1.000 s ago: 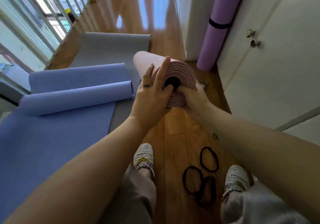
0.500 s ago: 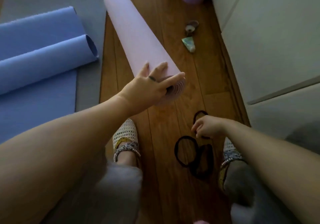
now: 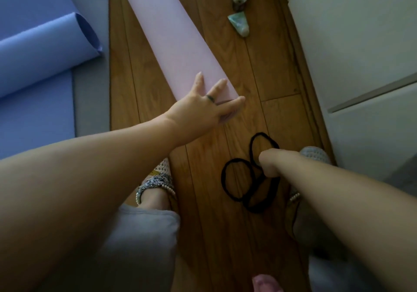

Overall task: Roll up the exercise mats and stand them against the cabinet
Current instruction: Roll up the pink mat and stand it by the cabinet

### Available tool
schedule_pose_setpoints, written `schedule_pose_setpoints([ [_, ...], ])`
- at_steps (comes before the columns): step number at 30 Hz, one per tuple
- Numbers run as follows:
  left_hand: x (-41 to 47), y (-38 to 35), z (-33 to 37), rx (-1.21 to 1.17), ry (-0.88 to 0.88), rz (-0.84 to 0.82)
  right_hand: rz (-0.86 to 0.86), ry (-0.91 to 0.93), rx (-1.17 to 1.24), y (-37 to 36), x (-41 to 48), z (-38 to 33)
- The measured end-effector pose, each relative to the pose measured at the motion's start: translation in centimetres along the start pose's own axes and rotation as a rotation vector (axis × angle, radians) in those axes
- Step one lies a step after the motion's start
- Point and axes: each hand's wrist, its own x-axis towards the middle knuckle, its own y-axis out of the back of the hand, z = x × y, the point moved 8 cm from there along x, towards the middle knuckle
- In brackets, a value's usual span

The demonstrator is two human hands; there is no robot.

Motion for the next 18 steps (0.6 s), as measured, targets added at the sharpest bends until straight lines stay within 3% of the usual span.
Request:
schedule_pose_setpoints([
  [6, -4.1, 3.8, -5.1, -0.023, 0.114, 0.066, 0.276, -0.003, 0.185, 5.7, -6.9, 0.6],
  [9, -8.7, 7.1, -7.9, -0.143, 0.231, 0.251, 0.42, 0.027, 0.365, 8.2, -12.2, 1.2],
  [14, -15.6, 14.2, -8.1, -0.246, 0.356, 0.411, 0.624, 0.055, 0.312, 9.4, -22.7, 2.2],
  [18, -20.8, 20.3, -6.4, -0.264, 0.443, 0.494, 0.881, 0.098, 0.332, 9.2, -31.5, 1.8],
])
